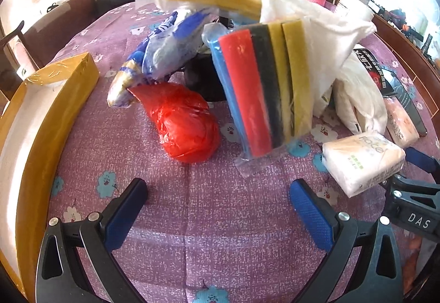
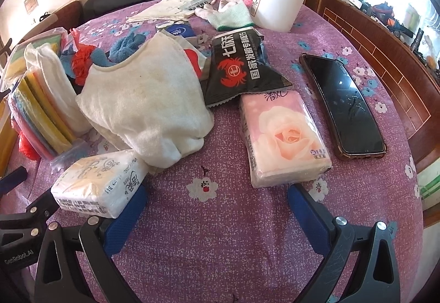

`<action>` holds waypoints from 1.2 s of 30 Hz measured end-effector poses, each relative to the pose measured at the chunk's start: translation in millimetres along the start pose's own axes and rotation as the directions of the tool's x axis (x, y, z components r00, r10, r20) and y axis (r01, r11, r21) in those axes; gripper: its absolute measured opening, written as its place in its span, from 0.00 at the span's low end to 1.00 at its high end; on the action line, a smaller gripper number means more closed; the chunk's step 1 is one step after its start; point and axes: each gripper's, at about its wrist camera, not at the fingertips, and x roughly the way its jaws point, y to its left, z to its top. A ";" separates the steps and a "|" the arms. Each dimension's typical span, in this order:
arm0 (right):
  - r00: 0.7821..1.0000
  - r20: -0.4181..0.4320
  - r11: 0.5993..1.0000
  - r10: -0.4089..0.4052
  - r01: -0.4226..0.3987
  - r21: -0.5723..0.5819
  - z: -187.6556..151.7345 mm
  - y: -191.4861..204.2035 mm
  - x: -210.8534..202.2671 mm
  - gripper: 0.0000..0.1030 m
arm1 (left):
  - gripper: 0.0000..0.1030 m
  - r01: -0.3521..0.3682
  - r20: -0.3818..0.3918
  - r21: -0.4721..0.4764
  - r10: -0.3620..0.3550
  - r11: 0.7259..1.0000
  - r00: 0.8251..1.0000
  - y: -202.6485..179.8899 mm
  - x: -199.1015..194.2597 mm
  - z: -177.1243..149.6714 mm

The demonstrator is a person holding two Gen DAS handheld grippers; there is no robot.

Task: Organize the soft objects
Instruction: 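Grasp the white tissue pack with the right tool while the left tool grasps the sponge bag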

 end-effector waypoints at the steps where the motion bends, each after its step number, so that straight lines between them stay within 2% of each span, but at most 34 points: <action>1: 1.000 0.001 1.000 0.001 -0.001 -0.001 -0.8 0.5 -0.6 0.99 | 1.00 0.004 0.002 0.000 -0.004 1.000 1.000 -0.3 -0.3 -0.2; 10: 1.000 -0.003 1.000 -0.014 0.014 0.014 -1.7 2.6 -1.6 0.99 | 1.00 0.003 0.006 0.012 -0.003 1.000 1.000 0.9 -2.4 -3.4; 15: 0.996 -0.087 0.998 -0.036 0.040 0.045 4.7 2.0 -0.5 0.99 | 1.00 0.011 -0.001 0.021 -0.011 1.000 1.000 0.7 -1.6 -1.2; 17: 0.994 -0.083 0.995 -0.064 0.070 0.067 1.8 0.7 -8.9 0.99 | 1.00 0.021 0.000 0.022 -0.021 1.000 1.000 2.5 -1.7 -0.8; 22: 0.991 0.095 0.991 -0.099 0.090 0.101 -14.5 -6.7 -62.2 0.99 | 1.00 0.077 0.013 0.016 -0.078 0.997 0.997 11.4 -6.9 -4.0; 23: 0.964 0.239 0.989 -0.118 0.092 0.114 -21.4 -11.3 -97.3 0.99 | 1.00 0.100 0.016 0.000 -0.100 0.995 0.995 15.7 -9.4 -4.8; 24: 0.964 0.239 0.989 -0.118 0.092 0.114 -21.4 -11.3 -97.3 0.99 | 1.00 0.130 0.020 -0.017 -0.129 0.991 0.991 20.5 -12.7 -6.2; 25: 0.951 0.285 0.989 -0.123 0.093 0.115 -23.1 -11.6 -107.7 0.99 | 0.99 0.177 0.035 -0.031 -0.176 0.984 0.984 26.8 -20.5 -8.8; 26: 0.918 0.379 0.992 -0.116 0.088 0.090 -23.9 -10.0 -126.2 0.99 | 0.99 0.196 0.057 -0.032 -0.194 0.980 0.979 30.9 -28.3 -10.1; 28: 0.915 0.392 0.995 -0.096 0.076 0.064 -22.4 -9.6 -129.4 0.99 | 0.99 0.203 0.131 -0.020 -0.198 0.979 0.971 41.4 -52.2 -13.7; 30: 0.940 0.337 0.998 -0.058 0.056 0.016 -11.2 -7.5 -120.5 0.99 | 0.99 0.202 0.176 -0.008 -0.197 0.979 0.964 51.8 -69.1 -15.0; 32: 0.965 0.260 0.999 0.022 -0.013 -0.035 -7.6 -4.9 -103.9 0.99 | 0.99 0.193 0.186 -0.024 -0.185 0.981 0.965 68.8 -80.2 -16.1; 36: 0.982 0.147 0.990 0.121 -0.108 -0.092 -16.3 15.1 -76.6 0.99 | 0.99 0.132 0.154 -0.090 -0.117 0.987 0.981 102.3 -83.6 -17.1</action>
